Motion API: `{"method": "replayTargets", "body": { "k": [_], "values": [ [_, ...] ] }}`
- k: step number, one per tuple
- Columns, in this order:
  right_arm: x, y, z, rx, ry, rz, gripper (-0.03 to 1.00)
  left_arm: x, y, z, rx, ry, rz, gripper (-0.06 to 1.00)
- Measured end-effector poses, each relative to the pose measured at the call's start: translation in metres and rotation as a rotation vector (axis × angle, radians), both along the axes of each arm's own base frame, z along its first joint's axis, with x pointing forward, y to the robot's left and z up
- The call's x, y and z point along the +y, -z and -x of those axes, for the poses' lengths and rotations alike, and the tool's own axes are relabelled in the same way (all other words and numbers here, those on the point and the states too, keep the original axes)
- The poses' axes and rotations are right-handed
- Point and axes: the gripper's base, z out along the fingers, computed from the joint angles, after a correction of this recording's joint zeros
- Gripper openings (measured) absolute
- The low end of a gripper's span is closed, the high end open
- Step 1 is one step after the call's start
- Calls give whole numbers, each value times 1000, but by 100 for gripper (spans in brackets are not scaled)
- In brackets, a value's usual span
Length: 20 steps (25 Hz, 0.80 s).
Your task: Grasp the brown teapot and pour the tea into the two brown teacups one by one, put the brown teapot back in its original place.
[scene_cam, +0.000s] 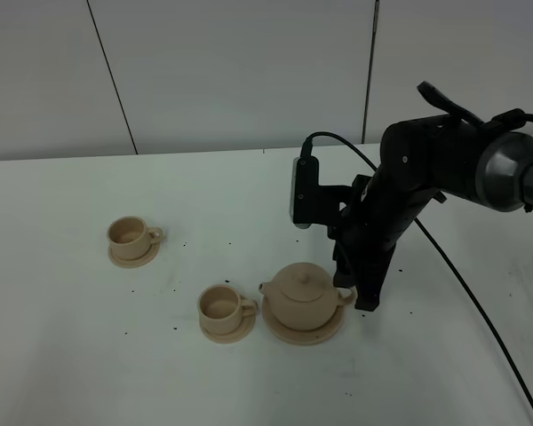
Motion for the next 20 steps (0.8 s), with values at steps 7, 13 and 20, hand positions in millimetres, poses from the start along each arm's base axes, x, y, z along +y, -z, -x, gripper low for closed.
{"method": "replayTargets", "body": {
  "k": [7,13,20],
  "values": [
    [-1,1,2,29,-4,11,30,0,0,0,0,1,-1,25],
    [0,16,1,57,-4,30,30,0,0,0,0,0,0,25],
    [1,18,-2,37,-3,25,30,0,0,0,0,0,0,25]
  ]
}}
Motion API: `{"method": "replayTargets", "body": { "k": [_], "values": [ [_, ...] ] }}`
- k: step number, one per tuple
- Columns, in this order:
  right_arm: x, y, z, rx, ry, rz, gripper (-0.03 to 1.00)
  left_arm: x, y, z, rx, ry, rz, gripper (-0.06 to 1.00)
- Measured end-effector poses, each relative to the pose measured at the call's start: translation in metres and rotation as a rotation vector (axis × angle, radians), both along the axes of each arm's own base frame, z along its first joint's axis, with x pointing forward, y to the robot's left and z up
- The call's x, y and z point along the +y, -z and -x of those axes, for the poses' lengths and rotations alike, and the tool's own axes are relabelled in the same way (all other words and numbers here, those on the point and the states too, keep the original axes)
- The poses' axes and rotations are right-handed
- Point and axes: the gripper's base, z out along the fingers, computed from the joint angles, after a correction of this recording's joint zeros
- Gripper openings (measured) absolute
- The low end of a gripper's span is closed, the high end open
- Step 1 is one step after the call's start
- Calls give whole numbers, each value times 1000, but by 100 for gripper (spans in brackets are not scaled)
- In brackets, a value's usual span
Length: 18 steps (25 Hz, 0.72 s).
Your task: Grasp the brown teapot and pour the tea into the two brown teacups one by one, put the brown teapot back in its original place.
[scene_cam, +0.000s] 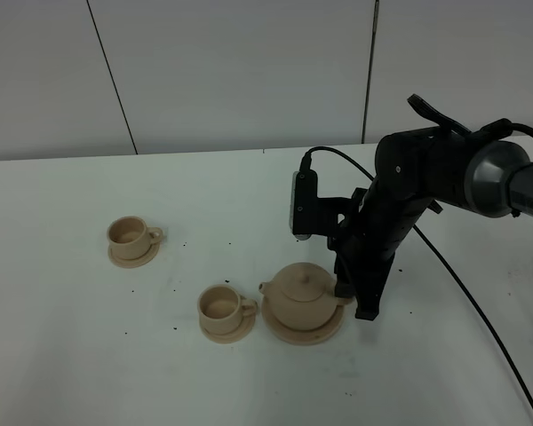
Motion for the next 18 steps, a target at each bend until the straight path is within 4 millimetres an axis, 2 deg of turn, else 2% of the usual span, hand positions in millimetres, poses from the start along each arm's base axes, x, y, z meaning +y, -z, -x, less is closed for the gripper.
{"method": "replayTargets", "body": {
  "k": [18],
  "values": [
    [-5,9,-2,1,-21,73,30,0,0,0,0,0,0,25]
  ]
}}
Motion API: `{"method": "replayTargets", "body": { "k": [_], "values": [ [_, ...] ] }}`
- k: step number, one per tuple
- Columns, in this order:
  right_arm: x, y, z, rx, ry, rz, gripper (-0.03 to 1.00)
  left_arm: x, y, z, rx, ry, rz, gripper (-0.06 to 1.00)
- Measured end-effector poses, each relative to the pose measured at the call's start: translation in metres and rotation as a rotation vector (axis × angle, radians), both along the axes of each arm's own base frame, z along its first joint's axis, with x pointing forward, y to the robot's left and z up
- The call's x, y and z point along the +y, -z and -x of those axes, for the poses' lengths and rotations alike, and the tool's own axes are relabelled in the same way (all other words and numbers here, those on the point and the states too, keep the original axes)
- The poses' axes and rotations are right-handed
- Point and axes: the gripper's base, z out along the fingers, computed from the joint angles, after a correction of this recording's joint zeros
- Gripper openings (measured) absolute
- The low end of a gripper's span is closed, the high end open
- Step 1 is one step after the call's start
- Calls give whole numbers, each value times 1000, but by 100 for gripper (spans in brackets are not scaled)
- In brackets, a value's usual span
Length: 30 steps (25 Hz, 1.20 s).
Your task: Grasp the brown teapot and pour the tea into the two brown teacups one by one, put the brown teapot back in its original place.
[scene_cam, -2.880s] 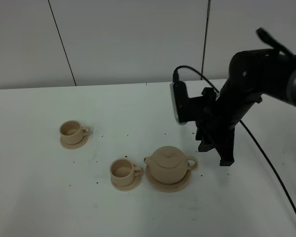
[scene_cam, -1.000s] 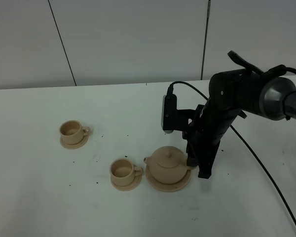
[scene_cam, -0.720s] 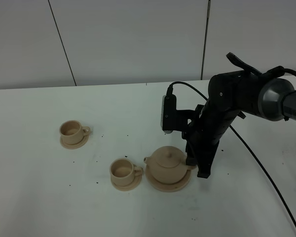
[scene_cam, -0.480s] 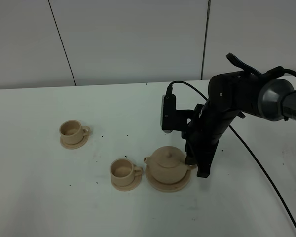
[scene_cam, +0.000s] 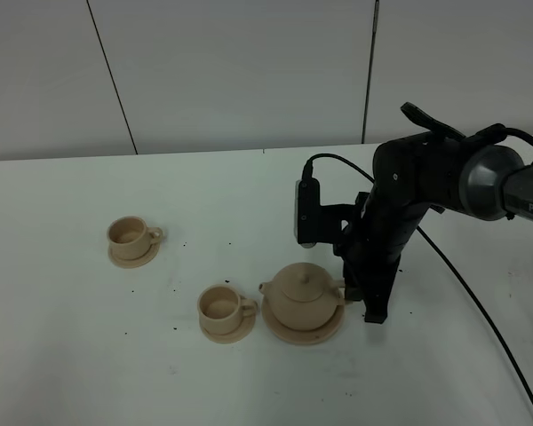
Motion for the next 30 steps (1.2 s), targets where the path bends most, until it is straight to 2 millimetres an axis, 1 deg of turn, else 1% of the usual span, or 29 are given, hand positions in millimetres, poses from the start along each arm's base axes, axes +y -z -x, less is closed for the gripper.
{"method": "replayTargets", "body": {
  "k": [8,13,19,25,30],
  "values": [
    [1,-16,-5,9,4,25,30,0,0,0,0,0,0,25],
    [-1,-15,-3,22,7,70,30,0,0,0,0,0,0,25],
    [12,-15,5,-1,-8,129,30,0,0,0,0,0,0,25],
    [13,-15,7,-4,-11,142,30,0,0,0,0,0,0,25],
    [19,-13,10,-7,-25,144,30,0,0,0,0,0,0,25]
  ]
}}
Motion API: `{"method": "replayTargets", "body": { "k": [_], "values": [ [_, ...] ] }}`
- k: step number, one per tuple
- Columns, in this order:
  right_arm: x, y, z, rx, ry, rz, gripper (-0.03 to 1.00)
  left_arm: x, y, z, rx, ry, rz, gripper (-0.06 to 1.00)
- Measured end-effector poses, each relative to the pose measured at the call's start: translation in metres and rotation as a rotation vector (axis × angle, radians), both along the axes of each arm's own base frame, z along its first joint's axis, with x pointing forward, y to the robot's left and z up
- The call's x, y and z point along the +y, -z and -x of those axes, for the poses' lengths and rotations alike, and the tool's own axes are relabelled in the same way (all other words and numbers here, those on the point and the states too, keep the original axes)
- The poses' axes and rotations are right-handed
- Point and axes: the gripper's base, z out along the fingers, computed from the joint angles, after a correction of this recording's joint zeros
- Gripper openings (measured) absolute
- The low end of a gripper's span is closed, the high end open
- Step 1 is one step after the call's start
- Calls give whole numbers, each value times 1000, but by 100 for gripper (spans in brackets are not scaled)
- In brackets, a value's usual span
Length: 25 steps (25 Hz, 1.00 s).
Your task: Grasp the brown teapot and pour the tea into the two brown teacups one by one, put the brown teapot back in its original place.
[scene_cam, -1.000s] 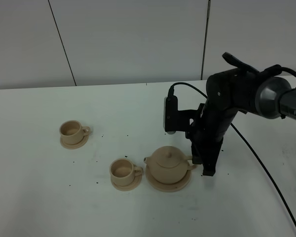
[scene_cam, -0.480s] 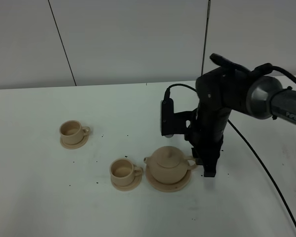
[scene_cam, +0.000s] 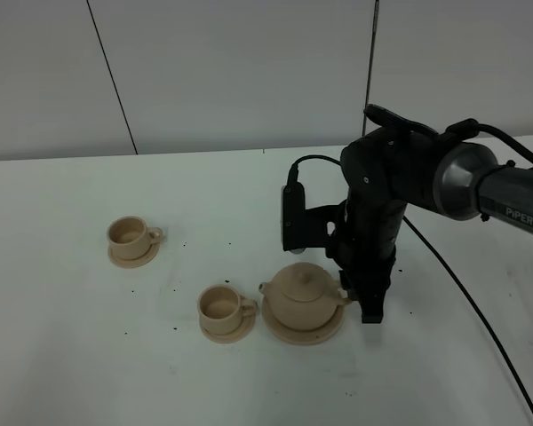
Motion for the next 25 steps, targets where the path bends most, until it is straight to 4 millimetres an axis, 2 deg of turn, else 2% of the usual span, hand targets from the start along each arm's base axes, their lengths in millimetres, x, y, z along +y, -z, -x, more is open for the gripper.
{"method": "replayTargets", "body": {
  "k": [7,25],
  "values": [
    [8,7,1,-23,-25,0,30,0,0,0,0,0,0,25],
    [12,12,-3,-50,-73,-6,27,0,0,0,0,0,0,25]
  ]
}}
